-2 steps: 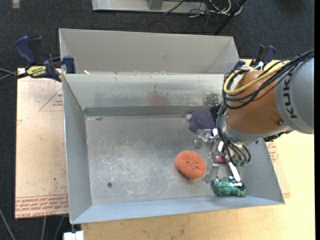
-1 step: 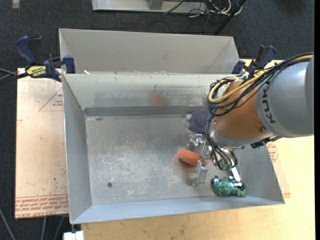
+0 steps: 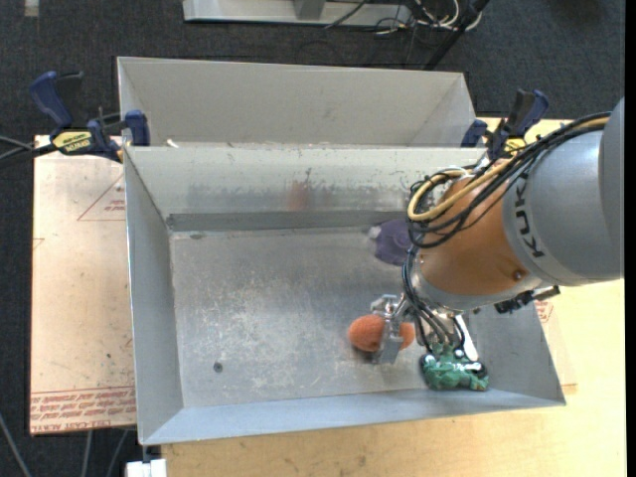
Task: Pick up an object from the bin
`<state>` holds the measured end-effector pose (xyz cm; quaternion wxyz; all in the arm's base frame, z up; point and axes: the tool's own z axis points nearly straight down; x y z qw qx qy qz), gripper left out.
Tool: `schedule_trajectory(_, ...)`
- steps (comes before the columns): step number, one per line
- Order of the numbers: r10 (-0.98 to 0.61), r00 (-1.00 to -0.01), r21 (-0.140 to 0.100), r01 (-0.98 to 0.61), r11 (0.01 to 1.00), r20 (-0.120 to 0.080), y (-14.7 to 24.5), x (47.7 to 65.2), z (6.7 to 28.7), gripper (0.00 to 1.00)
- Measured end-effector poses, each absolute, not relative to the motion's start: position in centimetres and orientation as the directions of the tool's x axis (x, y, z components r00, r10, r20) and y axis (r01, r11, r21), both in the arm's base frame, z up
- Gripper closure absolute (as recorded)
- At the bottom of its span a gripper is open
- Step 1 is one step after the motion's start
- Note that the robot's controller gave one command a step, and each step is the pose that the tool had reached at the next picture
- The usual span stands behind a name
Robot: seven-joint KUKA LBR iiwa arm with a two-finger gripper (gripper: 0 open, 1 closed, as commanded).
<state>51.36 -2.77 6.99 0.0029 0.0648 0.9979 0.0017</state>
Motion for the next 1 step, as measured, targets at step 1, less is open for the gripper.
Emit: schedule_trajectory(1,0.129,-0.992,0.004,0.129,0.992,-0.006,-2.77,51.36,6.99,1.0)
